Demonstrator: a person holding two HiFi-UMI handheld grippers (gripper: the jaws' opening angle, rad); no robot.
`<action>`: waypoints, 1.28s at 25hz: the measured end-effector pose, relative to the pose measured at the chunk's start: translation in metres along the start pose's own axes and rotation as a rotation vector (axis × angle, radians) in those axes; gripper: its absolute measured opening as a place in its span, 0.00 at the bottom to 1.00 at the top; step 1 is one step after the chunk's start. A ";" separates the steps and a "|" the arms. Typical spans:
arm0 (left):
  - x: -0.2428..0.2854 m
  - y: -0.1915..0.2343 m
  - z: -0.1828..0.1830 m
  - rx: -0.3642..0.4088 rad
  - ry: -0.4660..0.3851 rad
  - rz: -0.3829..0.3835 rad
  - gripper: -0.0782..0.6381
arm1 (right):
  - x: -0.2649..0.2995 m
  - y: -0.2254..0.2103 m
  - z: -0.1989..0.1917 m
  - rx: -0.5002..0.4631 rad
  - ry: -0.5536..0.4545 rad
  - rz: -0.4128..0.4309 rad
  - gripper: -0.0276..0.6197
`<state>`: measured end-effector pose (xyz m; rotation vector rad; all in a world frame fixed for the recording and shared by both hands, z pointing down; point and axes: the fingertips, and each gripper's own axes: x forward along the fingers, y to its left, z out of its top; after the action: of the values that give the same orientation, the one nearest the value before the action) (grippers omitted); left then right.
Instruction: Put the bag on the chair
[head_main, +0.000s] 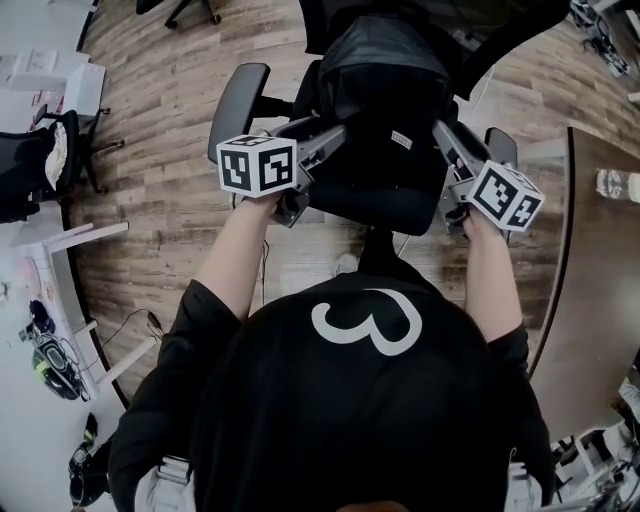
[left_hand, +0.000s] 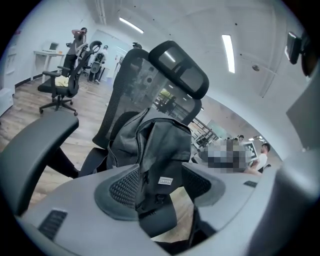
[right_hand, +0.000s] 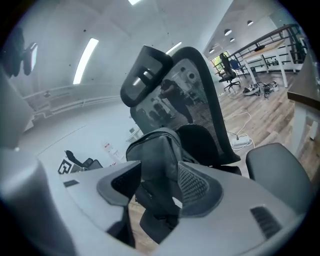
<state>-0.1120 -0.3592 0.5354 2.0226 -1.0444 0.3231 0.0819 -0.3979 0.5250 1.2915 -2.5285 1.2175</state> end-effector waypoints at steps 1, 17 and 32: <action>-0.007 -0.005 0.000 0.002 -0.011 -0.011 0.46 | -0.006 0.010 -0.001 -0.012 -0.008 0.015 0.39; -0.136 -0.126 -0.034 0.137 -0.127 -0.236 0.37 | -0.129 0.178 -0.044 -0.185 -0.100 0.245 0.16; -0.227 -0.232 -0.047 0.443 -0.185 -0.375 0.13 | -0.202 0.270 -0.072 -0.310 -0.110 0.371 0.08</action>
<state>-0.0685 -0.1209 0.3137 2.6351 -0.7167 0.1788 0.0025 -0.1241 0.3315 0.8711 -2.9788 0.7627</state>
